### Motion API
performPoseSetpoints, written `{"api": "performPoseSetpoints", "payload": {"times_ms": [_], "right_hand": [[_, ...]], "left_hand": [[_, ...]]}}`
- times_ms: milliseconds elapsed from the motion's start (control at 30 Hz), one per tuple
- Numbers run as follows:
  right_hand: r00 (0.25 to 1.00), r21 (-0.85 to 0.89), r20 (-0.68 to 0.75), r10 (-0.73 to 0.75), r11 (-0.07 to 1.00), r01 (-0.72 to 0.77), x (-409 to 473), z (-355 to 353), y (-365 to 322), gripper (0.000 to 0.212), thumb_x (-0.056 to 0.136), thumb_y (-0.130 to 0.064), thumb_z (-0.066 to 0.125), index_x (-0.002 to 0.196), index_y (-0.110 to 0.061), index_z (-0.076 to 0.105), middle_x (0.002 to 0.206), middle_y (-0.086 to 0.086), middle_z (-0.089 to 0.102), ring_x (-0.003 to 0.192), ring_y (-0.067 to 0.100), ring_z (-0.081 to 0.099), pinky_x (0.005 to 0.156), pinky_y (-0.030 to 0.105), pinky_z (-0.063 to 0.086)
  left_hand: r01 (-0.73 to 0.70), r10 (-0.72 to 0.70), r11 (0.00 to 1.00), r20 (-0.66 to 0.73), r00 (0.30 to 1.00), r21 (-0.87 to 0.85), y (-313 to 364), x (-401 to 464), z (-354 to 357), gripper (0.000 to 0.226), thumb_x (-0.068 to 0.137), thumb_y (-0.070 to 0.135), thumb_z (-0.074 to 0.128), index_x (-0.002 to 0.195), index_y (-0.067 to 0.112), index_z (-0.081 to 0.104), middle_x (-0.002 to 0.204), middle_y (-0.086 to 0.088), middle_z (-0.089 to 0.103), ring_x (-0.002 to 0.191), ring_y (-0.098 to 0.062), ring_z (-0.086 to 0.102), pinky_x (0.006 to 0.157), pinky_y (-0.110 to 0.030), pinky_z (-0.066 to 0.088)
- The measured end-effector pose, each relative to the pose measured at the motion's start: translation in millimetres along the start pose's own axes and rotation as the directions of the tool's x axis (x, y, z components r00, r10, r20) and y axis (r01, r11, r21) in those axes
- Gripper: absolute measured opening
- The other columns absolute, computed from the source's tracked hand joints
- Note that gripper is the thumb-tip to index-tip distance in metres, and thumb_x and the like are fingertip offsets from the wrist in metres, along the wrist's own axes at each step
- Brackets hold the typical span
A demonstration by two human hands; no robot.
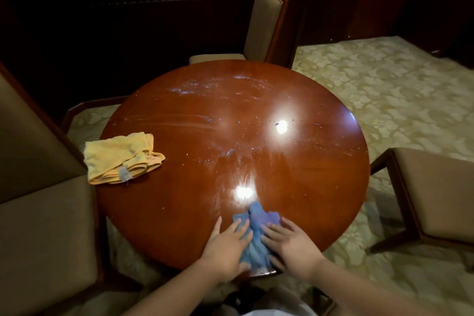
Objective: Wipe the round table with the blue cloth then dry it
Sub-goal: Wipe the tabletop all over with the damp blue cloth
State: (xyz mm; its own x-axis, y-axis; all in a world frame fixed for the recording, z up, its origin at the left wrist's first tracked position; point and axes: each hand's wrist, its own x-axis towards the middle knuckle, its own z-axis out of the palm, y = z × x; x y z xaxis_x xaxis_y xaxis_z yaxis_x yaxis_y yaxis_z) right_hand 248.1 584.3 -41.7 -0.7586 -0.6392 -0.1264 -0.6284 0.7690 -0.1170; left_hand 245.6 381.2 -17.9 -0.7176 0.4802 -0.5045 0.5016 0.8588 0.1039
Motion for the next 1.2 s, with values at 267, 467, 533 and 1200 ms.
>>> {"api": "performPoseSetpoints", "payload": {"times_ms": [267,467,533,1200], "right_hand": [[0.999,-0.007,-0.043,-0.029,1.0,0.029,-7.3,8.0,-1.7,0.048,0.064,-0.055,0.063,0.101,-0.027,0.074,0.112,-0.008,0.069,0.097,0.009,0.067,0.085,0.026,0.053],[0.994,-0.057,-0.106,-0.022,0.998,0.016,13.8,1.3,10.3,0.039,0.069,-0.05,0.049,0.094,-0.029,0.07,0.105,-0.01,0.069,0.092,0.01,0.066,0.075,0.021,0.053],[0.995,-0.052,-0.101,0.012,0.998,-0.018,27.4,-1.8,15.8,0.037,0.062,-0.05,0.064,0.09,-0.027,0.071,0.099,-0.01,0.07,0.089,0.011,0.067,0.07,0.02,0.053],[0.991,0.027,-0.125,-0.042,0.999,0.046,-31.1,16.8,-4.6,0.047,0.068,-0.052,0.053,0.1,-0.024,0.074,0.11,-0.006,0.07,0.089,0.013,0.066,0.075,0.023,0.053]], "left_hand": [[-0.023,0.021,0.999,0.03,0.999,0.039,-3.3,-0.5,-2.8,0.077,0.095,0.048,0.044,0.153,0.021,0.003,0.16,-0.001,-0.009,0.147,-0.018,-0.009,0.116,-0.048,-0.007],[-0.015,0.015,1.0,0.004,1.0,-0.004,-5.2,17.9,-15.9,0.077,0.093,0.048,0.049,0.153,0.021,0.008,0.161,-0.001,-0.005,0.147,-0.018,-0.004,0.117,-0.042,-0.002],[0.009,-0.009,1.0,0.007,1.0,0.005,-8.8,28.0,-25.5,0.078,0.093,0.047,0.049,0.153,0.021,0.007,0.161,-0.001,-0.004,0.147,-0.019,-0.002,0.117,-0.041,0.0],[-0.097,0.096,0.995,0.032,0.995,0.023,13.8,-3.4,-2.4,0.075,0.092,0.044,0.052,0.152,0.021,0.013,0.161,-0.001,-0.004,0.147,-0.018,-0.002,0.116,-0.048,-0.001]]}}
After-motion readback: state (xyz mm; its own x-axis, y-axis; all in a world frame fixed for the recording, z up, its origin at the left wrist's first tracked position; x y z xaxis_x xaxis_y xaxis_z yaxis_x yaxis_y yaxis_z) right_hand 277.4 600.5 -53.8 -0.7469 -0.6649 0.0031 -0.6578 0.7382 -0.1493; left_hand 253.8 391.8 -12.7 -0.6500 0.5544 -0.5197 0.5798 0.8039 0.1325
